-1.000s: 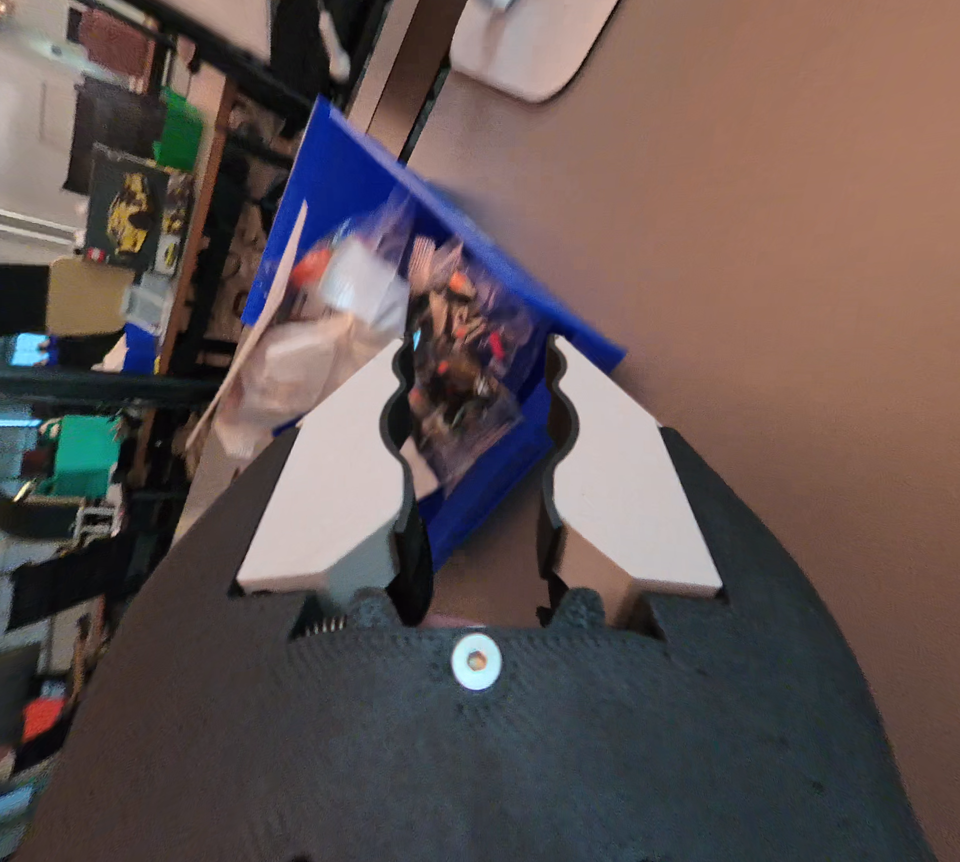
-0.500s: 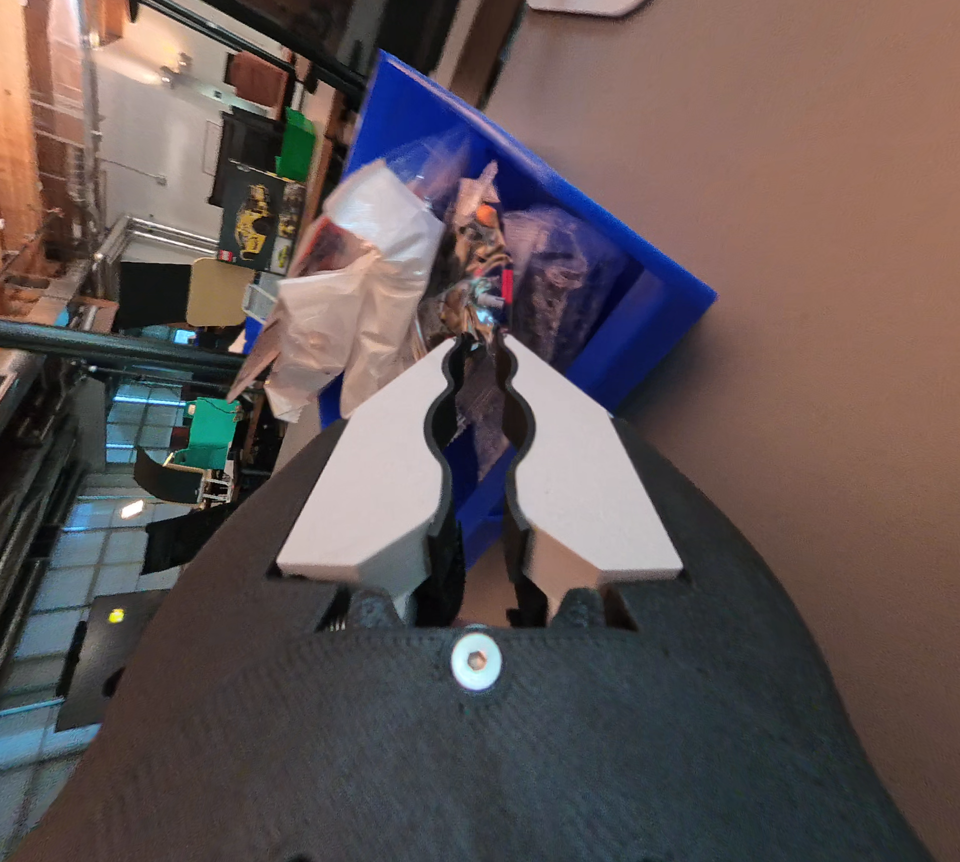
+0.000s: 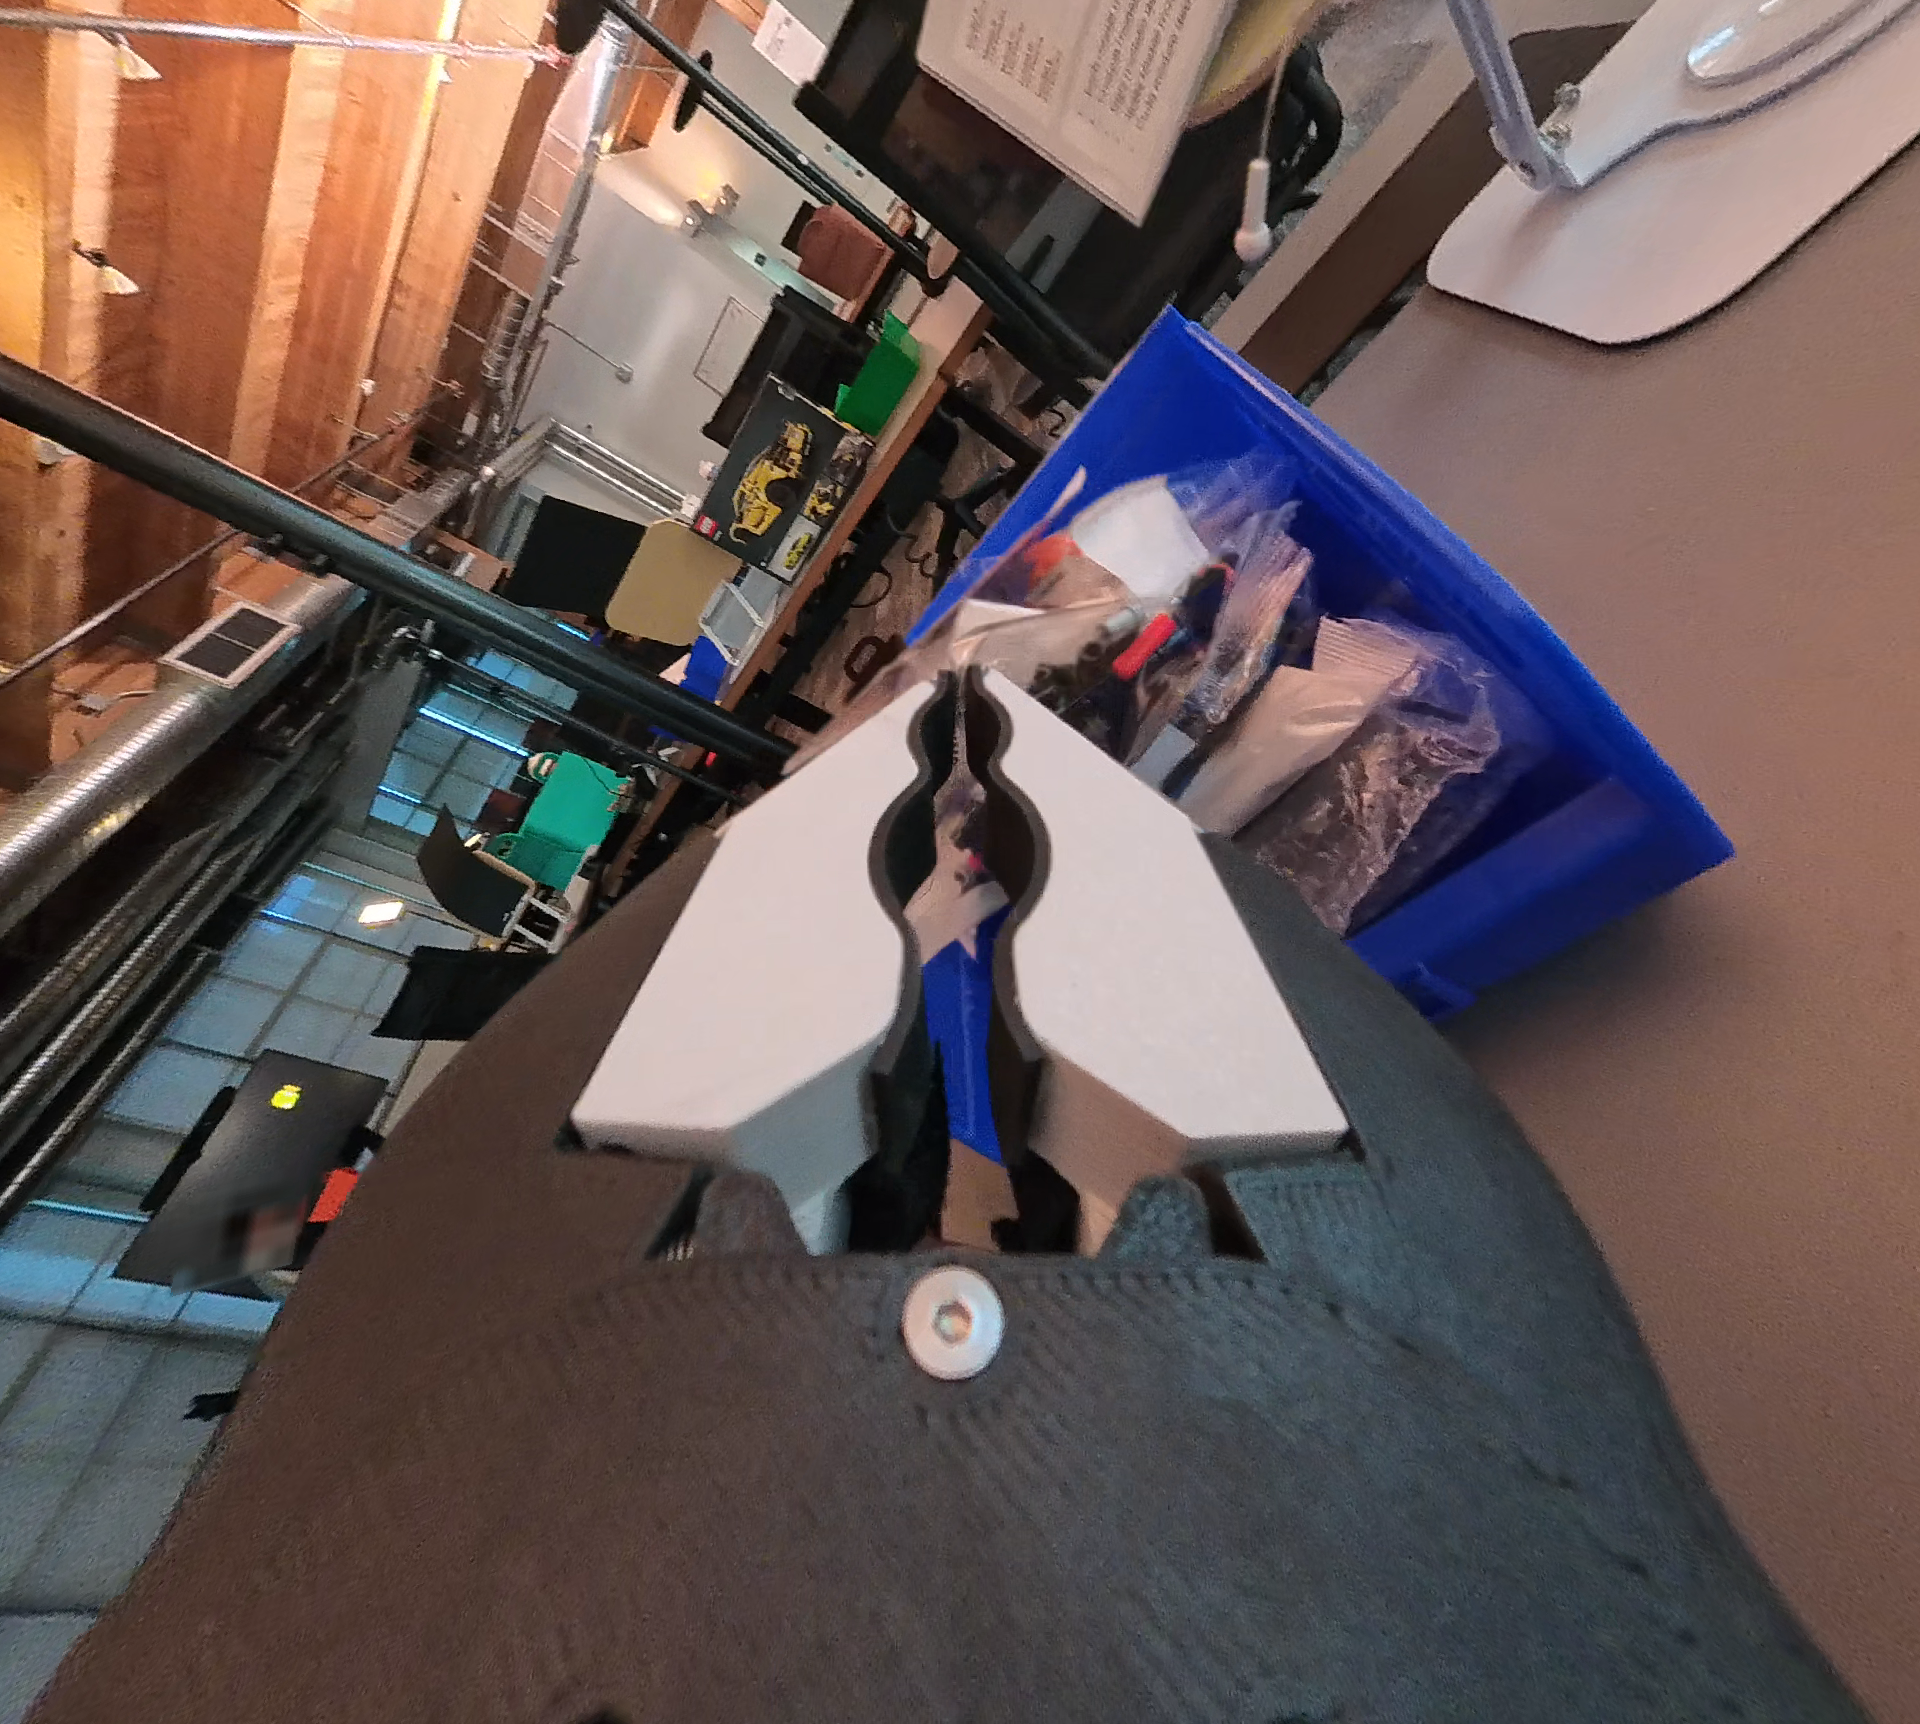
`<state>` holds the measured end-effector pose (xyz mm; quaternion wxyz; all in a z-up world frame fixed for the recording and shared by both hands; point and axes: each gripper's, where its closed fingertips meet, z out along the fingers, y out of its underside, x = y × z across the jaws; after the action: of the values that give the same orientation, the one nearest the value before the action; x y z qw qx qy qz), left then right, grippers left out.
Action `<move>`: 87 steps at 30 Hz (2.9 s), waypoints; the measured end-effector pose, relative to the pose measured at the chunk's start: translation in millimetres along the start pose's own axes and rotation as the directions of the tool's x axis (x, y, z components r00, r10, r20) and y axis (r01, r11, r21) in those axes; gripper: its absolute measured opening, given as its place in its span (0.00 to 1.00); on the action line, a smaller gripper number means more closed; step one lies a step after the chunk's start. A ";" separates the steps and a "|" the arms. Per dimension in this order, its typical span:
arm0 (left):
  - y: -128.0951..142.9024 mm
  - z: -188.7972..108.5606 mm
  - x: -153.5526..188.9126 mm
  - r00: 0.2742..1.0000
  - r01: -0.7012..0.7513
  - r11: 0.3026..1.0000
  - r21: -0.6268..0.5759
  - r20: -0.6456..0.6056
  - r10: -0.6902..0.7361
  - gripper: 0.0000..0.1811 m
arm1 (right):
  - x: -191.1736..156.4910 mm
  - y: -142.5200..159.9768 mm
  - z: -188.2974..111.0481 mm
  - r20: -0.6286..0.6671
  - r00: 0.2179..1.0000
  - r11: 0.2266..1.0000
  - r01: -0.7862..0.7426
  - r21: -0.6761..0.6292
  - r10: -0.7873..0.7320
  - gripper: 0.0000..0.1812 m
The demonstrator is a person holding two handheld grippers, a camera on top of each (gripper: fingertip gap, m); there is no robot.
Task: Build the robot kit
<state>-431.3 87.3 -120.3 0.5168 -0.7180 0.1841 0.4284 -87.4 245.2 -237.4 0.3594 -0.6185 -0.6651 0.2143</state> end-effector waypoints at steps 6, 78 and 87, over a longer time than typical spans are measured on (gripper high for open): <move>-16.1 -13.9 -15.5 0.998 -0.044 0.999 0.029 0.051 0.042 0.00 | 0.5 -11.1 -13.1 -0.041 0.999 0.999 0.029 0.029 -0.028 0.20; -219.3 -67.1 240.0 0.072 0.707 0.693 -0.140 -0.961 -0.268 0.04 | -52.2 -53.4 -71.0 0.504 0.780 0.689 -0.595 0.414 0.371 0.02; -217.4 -70.0 248.2 0.046 0.676 0.717 -0.172 -0.960 -0.275 0.00 | -49.8 -49.1 -72.0 0.434 0.830 0.737 -0.531 0.417 0.352 0.16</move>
<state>-107.6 155.1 -186.3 0.5170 -0.7396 0.2698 -0.3361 -67.9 178.0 -165.3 0.3357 -0.5945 -0.4627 0.5655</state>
